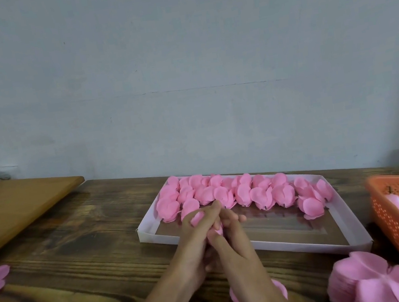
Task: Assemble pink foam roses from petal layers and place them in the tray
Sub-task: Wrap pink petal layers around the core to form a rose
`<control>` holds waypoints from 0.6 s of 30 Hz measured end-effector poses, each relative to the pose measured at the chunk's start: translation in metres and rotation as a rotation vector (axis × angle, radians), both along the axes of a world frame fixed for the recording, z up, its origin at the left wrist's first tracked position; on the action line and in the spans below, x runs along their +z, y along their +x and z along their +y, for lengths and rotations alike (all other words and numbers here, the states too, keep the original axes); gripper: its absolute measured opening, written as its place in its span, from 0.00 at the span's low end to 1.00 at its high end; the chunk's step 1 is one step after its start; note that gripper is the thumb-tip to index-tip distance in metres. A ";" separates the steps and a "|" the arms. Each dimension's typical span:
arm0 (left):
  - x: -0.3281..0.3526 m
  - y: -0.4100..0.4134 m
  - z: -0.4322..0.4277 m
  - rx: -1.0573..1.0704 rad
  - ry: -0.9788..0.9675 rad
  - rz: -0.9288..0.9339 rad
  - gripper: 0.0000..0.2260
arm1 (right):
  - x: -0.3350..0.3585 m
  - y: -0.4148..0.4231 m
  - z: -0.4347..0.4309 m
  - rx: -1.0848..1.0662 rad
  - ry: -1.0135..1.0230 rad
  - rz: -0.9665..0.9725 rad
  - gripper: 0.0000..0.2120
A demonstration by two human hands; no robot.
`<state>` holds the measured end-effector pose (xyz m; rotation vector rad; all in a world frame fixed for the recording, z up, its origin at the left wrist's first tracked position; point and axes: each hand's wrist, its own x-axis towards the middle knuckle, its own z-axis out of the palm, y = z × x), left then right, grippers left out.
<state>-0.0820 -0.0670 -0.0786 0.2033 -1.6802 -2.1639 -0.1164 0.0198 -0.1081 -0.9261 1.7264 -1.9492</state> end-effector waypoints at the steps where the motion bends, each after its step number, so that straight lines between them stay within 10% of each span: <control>1: 0.001 0.000 0.000 0.005 -0.005 0.006 0.22 | 0.000 0.000 0.001 -0.003 -0.004 0.025 0.15; 14: -0.004 -0.001 -0.003 -0.108 0.098 0.102 0.23 | 0.016 -0.001 0.006 -0.061 0.132 -0.216 0.22; 18: -0.007 -0.004 -0.004 -0.132 0.122 0.052 0.25 | 0.015 -0.001 0.006 -0.081 0.048 -0.255 0.09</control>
